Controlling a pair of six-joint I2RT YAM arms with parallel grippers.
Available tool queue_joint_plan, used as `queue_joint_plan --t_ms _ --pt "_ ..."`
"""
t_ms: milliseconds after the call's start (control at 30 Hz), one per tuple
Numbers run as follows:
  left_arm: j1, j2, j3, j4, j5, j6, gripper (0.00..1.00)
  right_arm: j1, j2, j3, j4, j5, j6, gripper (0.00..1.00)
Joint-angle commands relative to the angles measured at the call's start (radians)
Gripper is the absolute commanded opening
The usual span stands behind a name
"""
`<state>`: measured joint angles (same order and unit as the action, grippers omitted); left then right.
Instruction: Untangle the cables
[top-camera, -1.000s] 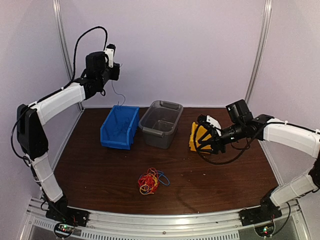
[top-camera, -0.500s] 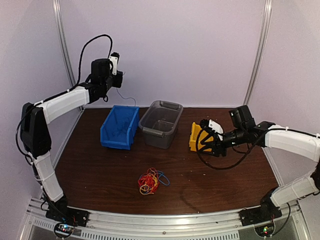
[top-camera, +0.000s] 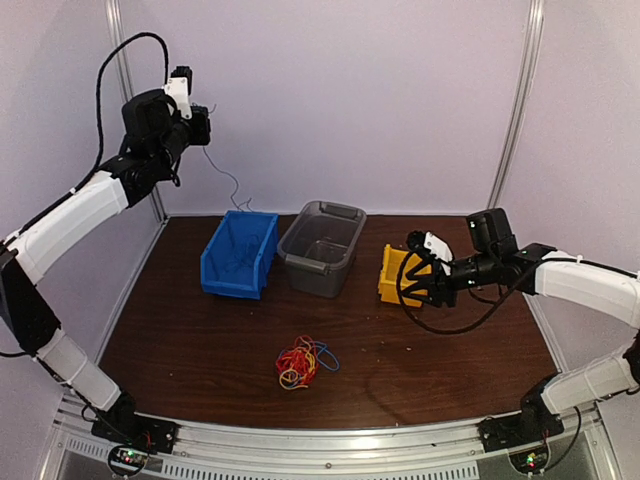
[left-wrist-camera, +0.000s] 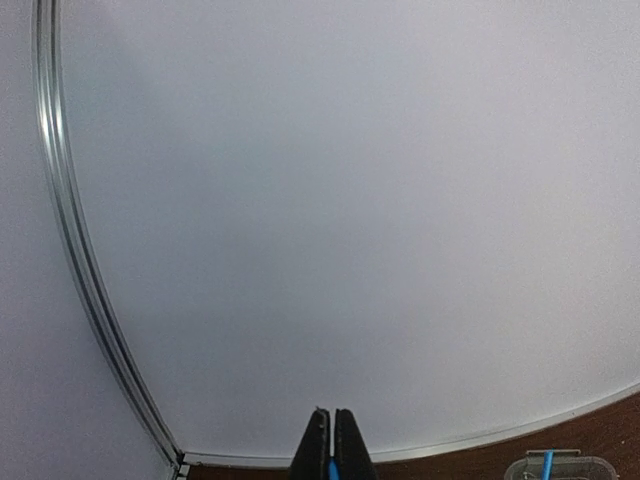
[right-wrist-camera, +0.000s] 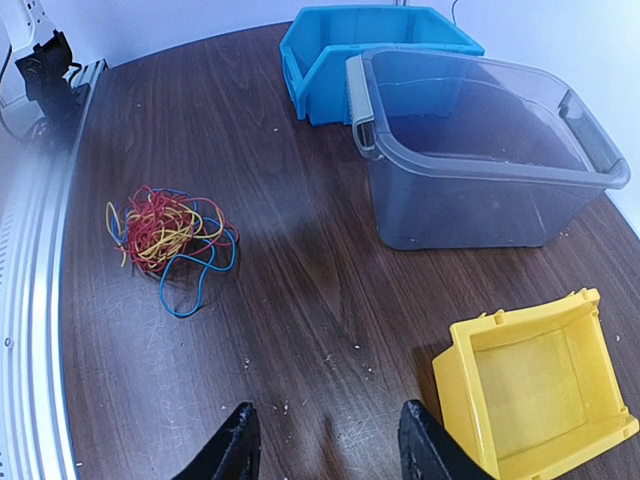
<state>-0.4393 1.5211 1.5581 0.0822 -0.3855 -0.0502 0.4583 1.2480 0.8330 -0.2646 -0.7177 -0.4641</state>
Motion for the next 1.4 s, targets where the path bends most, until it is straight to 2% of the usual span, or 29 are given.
queue_joint_plan --t_ms 0,367,667,700,733,767,933,1100,1233,1367 --pt "0.001 0.077 -0.033 -0.013 -0.007 -0.004 0.00 -0.006 -0.007 -0.008 0.016 -0.004 0.004 0.49" --pt "0.018 0.246 -0.024 -0.050 -0.046 -0.018 0.00 -0.006 -0.010 -0.014 0.015 -0.005 0.003 0.49" --pt "0.076 0.463 0.116 -0.144 -0.034 -0.004 0.00 -0.007 -0.008 -0.017 0.008 -0.001 -0.004 0.49" --pt "0.076 0.470 0.116 -0.158 -0.025 -0.017 0.03 -0.007 -0.010 -0.018 0.009 0.001 -0.004 0.49" --pt "0.076 0.469 0.106 -0.167 -0.012 -0.031 0.17 -0.007 -0.013 -0.018 0.010 0.003 -0.005 0.49" --pt "0.076 0.461 0.087 -0.169 0.000 -0.046 0.25 -0.008 -0.015 -0.020 0.011 0.004 -0.004 0.49" --pt "0.075 0.347 -0.063 -0.100 0.056 -0.103 0.55 -0.009 -0.003 -0.022 0.013 -0.003 -0.008 0.49" --pt "0.076 0.273 -0.119 -0.052 0.167 -0.105 0.69 -0.008 0.035 -0.010 0.002 -0.023 -0.017 0.49" --pt "0.074 0.228 -0.131 -0.114 0.219 -0.150 0.71 -0.008 0.041 -0.003 -0.011 -0.037 -0.031 0.49" --pt "0.064 0.058 -0.353 -0.004 0.315 -0.236 0.71 -0.001 0.022 -0.013 -0.012 -0.024 -0.051 0.49"
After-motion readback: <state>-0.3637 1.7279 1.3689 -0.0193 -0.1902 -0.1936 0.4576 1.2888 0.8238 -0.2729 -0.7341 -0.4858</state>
